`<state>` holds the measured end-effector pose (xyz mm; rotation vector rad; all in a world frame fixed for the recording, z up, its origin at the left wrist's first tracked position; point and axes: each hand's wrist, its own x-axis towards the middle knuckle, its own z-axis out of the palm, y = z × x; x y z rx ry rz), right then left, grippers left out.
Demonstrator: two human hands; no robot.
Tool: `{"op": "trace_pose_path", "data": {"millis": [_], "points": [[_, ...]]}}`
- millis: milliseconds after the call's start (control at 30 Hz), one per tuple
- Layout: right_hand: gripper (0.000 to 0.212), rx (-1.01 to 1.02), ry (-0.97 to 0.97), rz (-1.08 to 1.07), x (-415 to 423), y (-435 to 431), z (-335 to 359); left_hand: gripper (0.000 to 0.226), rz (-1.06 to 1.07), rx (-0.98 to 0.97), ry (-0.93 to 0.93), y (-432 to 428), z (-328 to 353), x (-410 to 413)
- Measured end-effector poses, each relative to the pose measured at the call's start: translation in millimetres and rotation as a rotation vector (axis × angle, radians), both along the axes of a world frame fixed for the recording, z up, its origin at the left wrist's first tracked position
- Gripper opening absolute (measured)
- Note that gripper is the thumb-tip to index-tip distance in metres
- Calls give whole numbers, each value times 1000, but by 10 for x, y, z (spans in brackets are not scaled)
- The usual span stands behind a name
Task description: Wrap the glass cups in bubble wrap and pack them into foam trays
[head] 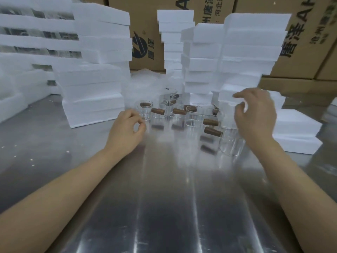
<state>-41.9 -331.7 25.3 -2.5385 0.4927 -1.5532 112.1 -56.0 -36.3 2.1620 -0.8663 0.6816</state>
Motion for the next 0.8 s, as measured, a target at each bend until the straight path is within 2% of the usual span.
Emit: {"op": "trace_pose_path", "data": {"millis": [67, 167, 233, 300, 400, 600, 733, 800], "points": [[44, 61, 45, -138, -53, -266, -6, 11, 2, -17, 30, 7, 8, 2], [62, 166, 225, -232, -98, -501, -83, 12, -13, 17, 50, -16, 12, -18], [65, 146, 325, -252, -69, -581, -125, 13, -34, 35, 56, -25, 12, -39], [67, 139, 337, -255, -27, -616, -130, 13, -53, 52, 61, -28, 17, -59], [66, 138, 281, -282, 5, -621, -160, 13, -68, 64, 70, -38, 26, -74], [32, 71, 138, -255, -10, -573, -152, 12, -81, 54, 76, -35, 17, -65], [29, -88, -41, -230, -57, -401, -28, 13, -94, 40, 90, -39, -2, -34], [26, -197, -157, -99, -70, -158, 110, 13, -74, -45, 138, -46, 9, -4]]}}
